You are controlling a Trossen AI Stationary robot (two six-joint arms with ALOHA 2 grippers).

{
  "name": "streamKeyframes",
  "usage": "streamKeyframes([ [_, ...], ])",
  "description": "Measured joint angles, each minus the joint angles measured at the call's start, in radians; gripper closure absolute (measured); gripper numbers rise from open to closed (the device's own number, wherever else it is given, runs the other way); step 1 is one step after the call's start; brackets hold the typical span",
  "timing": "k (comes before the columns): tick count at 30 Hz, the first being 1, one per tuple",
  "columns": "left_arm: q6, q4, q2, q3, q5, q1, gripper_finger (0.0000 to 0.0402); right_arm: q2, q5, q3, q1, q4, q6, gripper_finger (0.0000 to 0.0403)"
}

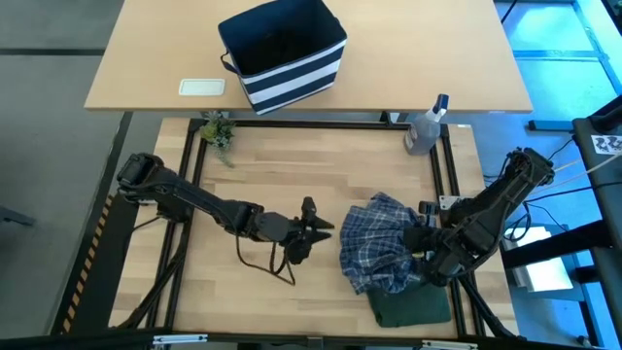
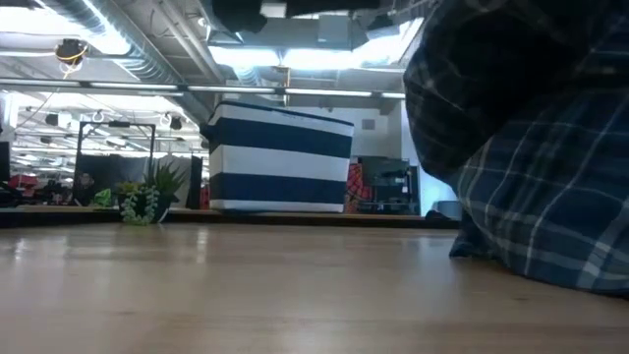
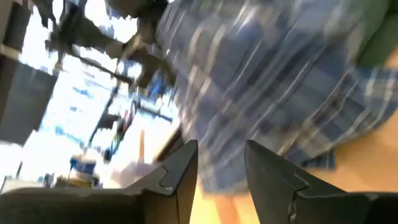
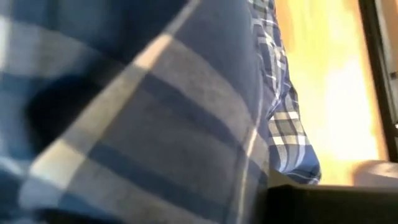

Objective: Fold Laundry from Bin
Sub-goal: Stack the blue checkered pants on top of the green polo shirt

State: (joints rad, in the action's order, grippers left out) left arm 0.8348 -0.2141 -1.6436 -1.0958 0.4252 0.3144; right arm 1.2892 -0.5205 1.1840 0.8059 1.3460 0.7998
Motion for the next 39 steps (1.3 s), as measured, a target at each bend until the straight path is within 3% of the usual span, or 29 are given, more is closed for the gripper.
streamKeyframes([
  [9,-0.153,0.17,0.057,-0.001,0.037,-0.027,0.026,-0.014,0.078,0.076,0.147,0.031,0.131,0.039],
  [15,-0.172,0.178,0.058,-0.001,0.03,-0.027,0.0259,-0.01,0.249,-0.027,0.208,0.032,0.287,0.039],
  [19,-0.179,0.178,0.058,-0.001,0.029,-0.027,0.0259,-0.011,0.269,-0.079,0.242,0.023,0.346,0.039],
  [26,-0.205,0.18,0.058,-0.001,0.033,-0.027,0.0259,-0.011,0.373,-0.18,0.269,-0.187,0.428,0.0385],
  [32,-0.209,0.18,0.058,-0.001,0.036,-0.027,0.0259,-0.011,0.467,-0.231,0.267,-0.199,0.563,0.0294],
  [39,-0.232,0.191,0.058,0.0,0.036,-0.027,0.0259,-0.013,0.567,-0.179,0.267,-0.173,0.6,0.0185],
])
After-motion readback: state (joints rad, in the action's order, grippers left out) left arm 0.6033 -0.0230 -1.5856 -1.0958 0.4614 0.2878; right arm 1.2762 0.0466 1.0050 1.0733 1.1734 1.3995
